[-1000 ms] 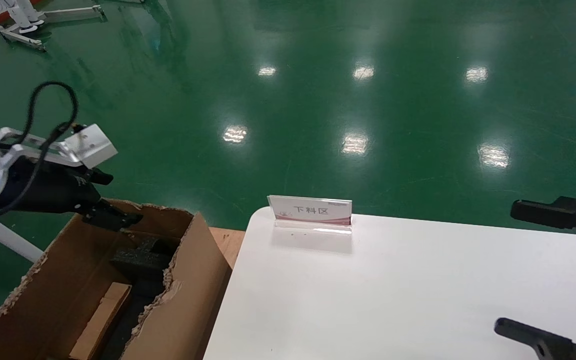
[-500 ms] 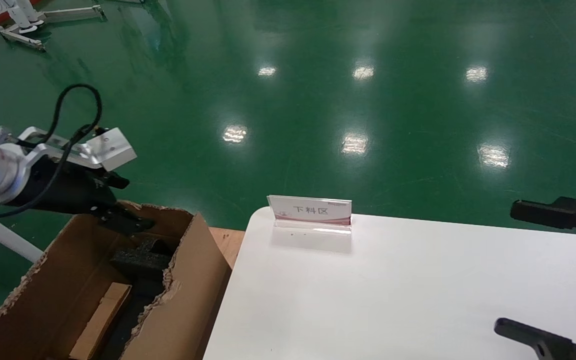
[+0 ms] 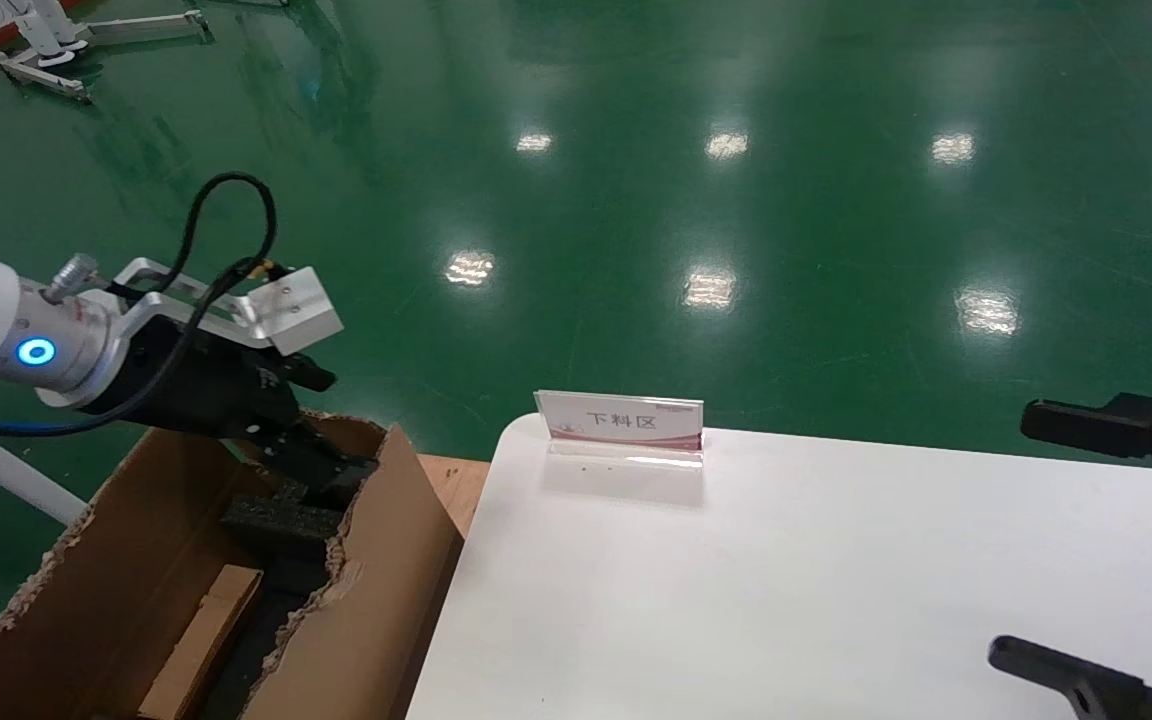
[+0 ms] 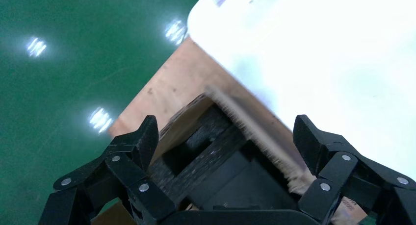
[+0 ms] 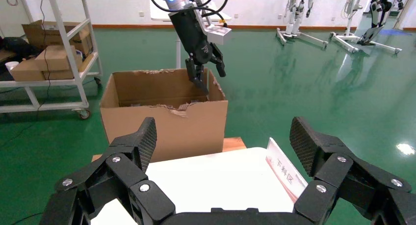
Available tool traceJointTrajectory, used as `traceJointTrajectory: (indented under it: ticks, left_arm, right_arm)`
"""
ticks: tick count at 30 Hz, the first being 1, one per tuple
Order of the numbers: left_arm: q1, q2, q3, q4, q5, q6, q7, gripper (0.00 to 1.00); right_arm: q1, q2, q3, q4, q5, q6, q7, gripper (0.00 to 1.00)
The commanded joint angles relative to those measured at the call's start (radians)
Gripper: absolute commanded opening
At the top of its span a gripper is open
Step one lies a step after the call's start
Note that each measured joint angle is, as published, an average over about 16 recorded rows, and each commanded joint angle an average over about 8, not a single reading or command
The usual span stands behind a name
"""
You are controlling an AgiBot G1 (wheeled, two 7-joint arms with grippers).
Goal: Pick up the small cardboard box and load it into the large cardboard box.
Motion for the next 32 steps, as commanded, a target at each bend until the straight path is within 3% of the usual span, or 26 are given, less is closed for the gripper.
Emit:
traceJointTrajectory:
  ticks: [1, 32]
  left_arm:
    - [0.024, 0.005, -0.031, 0.002, -0.013, 0.008, 0.015, 1.0]
    - [0.387, 0.077, -0.498, 0.033, -0.209, 0.123, 0.24, 1.0]
  right_arm:
    - [0.0, 0.0, 0.0, 0.0, 0.0, 0.0, 0.0, 1.0]
    - [0.0, 0.0, 0.0, 0.0, 0.0, 0.0, 0.0, 1.0]
